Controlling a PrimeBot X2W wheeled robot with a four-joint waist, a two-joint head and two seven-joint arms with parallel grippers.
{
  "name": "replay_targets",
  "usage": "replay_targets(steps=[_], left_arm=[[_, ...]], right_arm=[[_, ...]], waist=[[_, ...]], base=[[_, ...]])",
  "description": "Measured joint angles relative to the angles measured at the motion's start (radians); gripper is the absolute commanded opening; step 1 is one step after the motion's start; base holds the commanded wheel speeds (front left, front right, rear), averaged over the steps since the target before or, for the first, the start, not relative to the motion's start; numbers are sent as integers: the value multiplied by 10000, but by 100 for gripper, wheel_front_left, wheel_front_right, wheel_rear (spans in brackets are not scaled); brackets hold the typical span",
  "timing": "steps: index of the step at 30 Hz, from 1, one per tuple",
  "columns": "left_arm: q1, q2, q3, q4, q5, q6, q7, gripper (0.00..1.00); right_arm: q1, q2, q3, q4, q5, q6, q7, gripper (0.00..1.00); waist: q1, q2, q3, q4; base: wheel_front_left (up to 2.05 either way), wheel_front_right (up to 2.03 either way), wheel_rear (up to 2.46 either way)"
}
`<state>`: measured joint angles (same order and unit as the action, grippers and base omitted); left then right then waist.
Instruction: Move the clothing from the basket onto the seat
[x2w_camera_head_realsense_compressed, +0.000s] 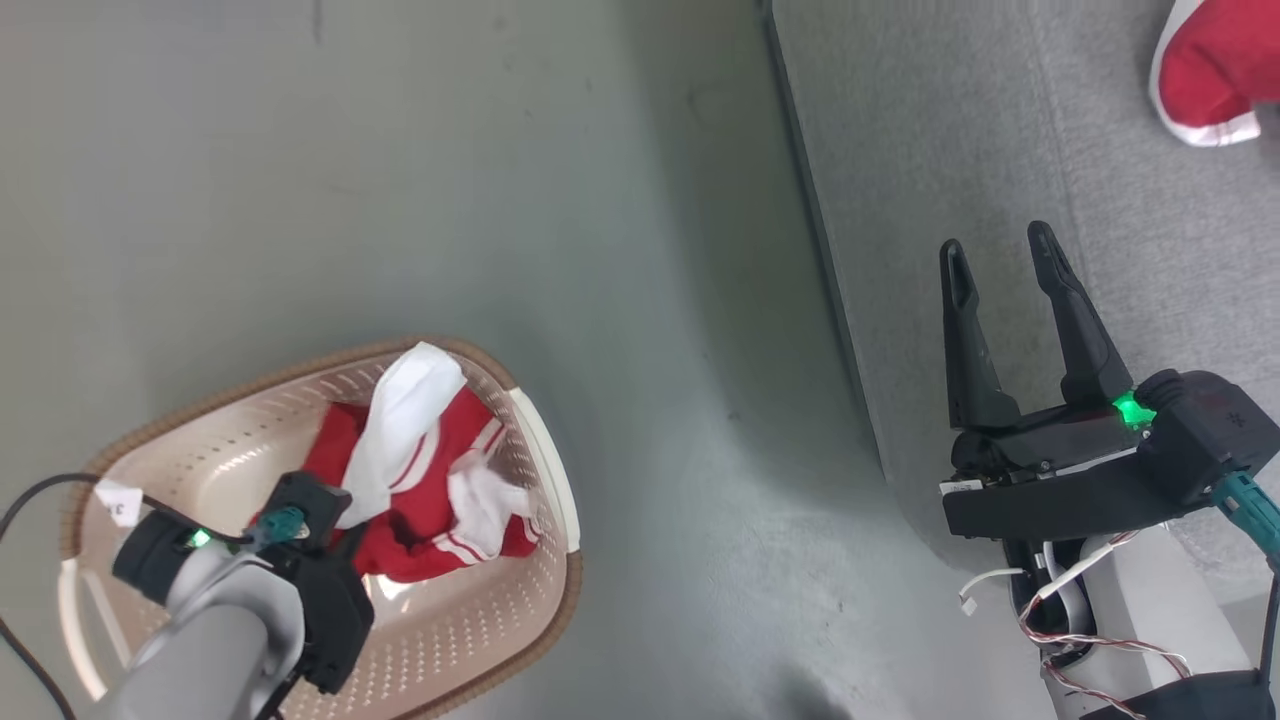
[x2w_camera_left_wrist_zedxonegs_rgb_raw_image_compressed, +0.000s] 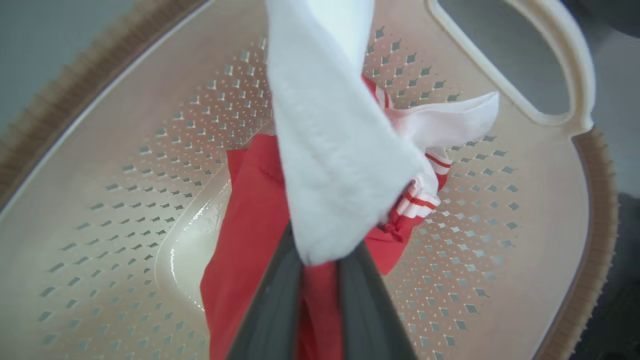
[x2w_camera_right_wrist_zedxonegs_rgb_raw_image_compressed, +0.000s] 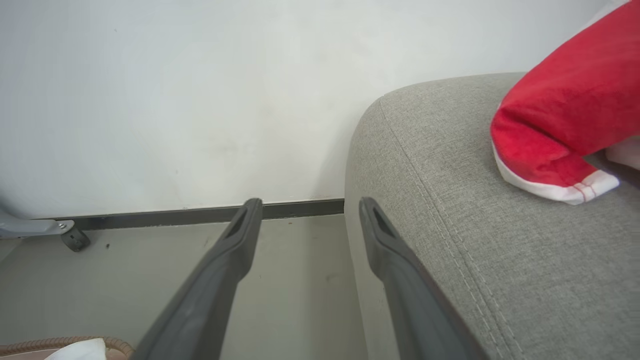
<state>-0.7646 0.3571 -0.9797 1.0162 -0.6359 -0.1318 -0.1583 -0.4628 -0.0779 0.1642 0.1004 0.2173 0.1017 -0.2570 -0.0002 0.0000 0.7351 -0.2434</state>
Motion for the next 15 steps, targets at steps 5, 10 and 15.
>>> replay_targets(steps=[5, 10, 15], left_arm=[[300, -119, -94, -385, -485, 0, -422, 0], [576, -165, -313, -832, -690, 0, -604, 0], [697, -313, -244, -1337, -1271, 0, -782, 0]], right_arm=[[14, -54, -88, 272, 98, 40, 0, 100], [36, -226, -236, 516, 236, 105, 0, 100], [211, -355, -387, 759, 418, 128, 0, 100]], waist=[[0, 0, -706, 203], [0, 0, -1421, 435], [0, -1, -2144, 716]], base=[[0, 0, 0], [0, 0, 0], [0, 0, 0]])
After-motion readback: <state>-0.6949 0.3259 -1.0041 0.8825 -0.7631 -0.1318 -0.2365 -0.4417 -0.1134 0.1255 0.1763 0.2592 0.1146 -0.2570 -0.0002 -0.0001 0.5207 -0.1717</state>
